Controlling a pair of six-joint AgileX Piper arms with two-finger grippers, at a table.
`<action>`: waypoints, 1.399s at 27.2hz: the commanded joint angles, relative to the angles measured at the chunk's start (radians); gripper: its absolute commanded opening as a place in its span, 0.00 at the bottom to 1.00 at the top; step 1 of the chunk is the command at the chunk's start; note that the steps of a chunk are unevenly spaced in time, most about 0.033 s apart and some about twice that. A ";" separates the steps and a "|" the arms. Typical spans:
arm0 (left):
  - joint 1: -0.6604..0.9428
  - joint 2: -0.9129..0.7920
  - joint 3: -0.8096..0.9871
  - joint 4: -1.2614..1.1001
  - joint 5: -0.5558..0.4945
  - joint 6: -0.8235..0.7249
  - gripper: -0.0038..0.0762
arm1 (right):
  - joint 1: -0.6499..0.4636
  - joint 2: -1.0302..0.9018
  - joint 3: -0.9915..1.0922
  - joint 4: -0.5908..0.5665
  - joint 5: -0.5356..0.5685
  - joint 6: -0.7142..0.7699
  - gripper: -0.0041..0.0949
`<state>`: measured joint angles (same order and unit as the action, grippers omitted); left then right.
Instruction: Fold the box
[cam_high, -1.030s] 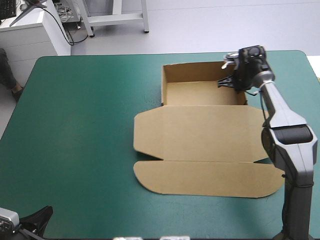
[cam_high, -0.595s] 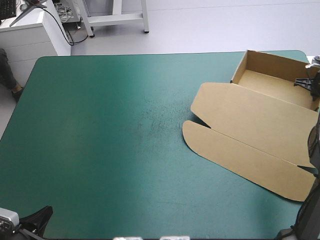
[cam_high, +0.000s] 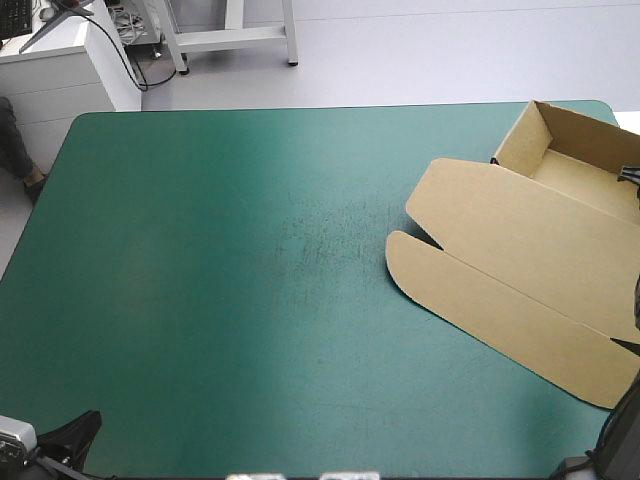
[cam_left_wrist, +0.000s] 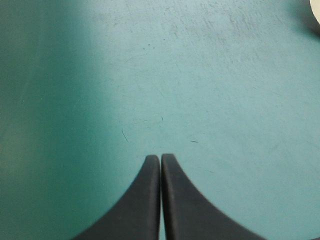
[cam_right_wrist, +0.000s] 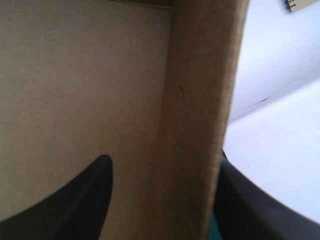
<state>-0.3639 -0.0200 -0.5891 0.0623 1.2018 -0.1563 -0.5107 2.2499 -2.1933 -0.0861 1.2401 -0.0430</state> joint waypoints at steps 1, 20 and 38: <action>-0.006 0.002 -0.020 0.021 -0.069 -0.009 0.04 | -0.005 -0.070 -0.029 -0.038 0.011 0.005 0.67; -0.006 0.002 -0.018 0.021 -0.069 -0.009 0.04 | 0.158 -0.720 -0.088 0.135 0.011 -0.114 0.29; -0.006 0.002 -0.018 0.021 -0.092 0.002 0.04 | 0.315 -1.460 0.845 0.318 -0.089 -0.247 0.03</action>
<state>-0.3639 -0.0200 -0.5857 0.0817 1.1912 -0.1533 -0.1945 0.9060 -1.4869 0.2217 1.2433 -0.2734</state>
